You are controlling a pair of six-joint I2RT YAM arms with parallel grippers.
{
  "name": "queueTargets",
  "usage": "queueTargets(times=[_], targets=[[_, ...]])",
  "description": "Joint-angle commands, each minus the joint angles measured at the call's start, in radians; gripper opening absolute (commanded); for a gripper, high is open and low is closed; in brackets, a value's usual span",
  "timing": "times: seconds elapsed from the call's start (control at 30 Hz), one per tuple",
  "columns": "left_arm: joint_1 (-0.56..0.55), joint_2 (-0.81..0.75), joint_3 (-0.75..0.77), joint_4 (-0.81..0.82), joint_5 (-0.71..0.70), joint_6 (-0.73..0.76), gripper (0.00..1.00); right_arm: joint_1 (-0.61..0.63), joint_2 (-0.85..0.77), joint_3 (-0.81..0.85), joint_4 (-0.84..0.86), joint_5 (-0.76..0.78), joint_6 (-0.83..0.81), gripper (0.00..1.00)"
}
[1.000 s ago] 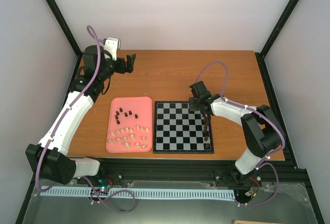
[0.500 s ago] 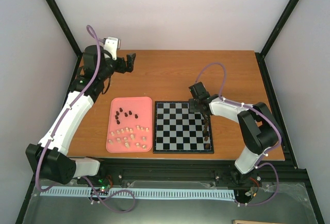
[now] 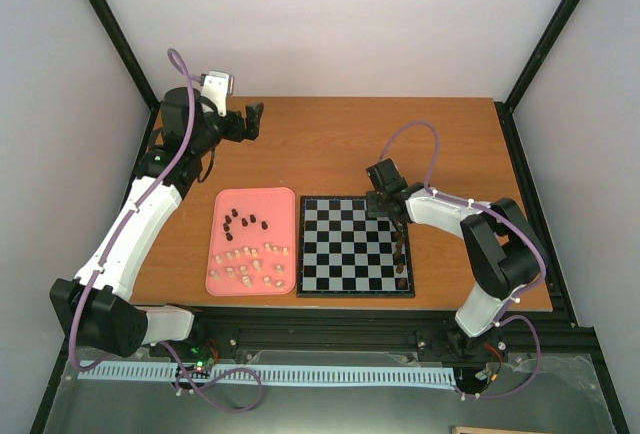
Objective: Set up the chess pieces on the board
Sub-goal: Place the chess piece on the chessboard.
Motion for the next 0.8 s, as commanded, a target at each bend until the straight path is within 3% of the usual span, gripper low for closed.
queueTargets(times=[0.0,0.77], targets=[[-0.003,0.003,0.031,0.026,0.016,-0.013,1.0,-0.01,-0.026,-0.008,0.02,0.002,0.011,0.15],[-0.003,-0.005,0.028,0.029,0.03,-0.019,1.0,0.029,-0.107,0.008,0.041,-0.04,-0.022,0.21]])
